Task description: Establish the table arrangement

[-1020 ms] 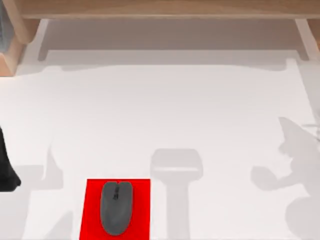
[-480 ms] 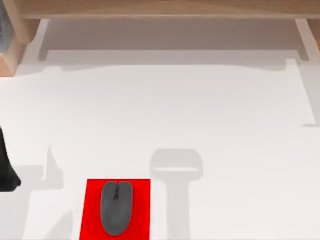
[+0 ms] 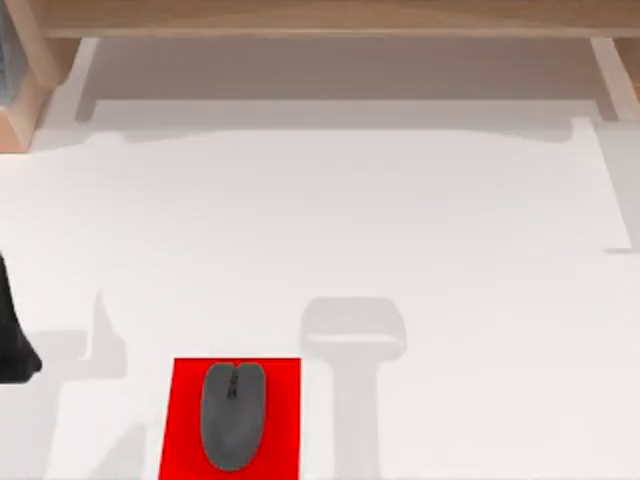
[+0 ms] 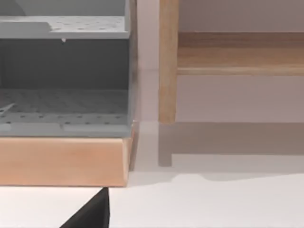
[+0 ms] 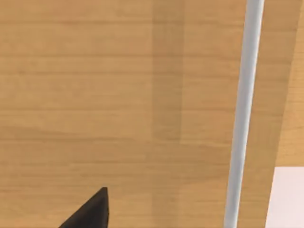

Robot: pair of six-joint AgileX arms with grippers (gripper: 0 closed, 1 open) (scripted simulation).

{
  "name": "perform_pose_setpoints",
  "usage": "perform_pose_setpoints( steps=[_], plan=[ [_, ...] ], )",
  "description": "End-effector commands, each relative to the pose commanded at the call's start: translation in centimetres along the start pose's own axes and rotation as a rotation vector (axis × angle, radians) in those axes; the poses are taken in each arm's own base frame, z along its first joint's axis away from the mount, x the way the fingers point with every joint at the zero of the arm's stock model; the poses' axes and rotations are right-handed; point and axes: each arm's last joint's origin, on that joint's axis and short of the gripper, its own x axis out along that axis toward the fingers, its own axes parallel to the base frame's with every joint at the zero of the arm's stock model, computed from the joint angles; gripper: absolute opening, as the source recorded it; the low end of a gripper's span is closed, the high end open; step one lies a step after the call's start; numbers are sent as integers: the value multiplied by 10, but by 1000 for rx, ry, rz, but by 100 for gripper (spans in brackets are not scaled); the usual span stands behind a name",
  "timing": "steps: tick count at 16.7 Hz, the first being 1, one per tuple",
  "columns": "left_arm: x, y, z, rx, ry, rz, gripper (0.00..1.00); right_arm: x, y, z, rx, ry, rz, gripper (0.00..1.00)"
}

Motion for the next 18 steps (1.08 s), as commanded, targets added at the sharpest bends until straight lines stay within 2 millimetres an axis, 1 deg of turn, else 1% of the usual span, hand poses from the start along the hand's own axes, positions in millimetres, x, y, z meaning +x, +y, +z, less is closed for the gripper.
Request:
perform_pose_setpoints(
  steps=[4,8,18],
  plan=[
    [0,0,0,0,0,0,100,19,0,0,0,1,0,100],
    [0,0,0,0,0,0,100,20,0,0,0,1,0,100],
    [0,0,0,0,0,0,100,20,0,0,0,1,0,25]
  ],
)
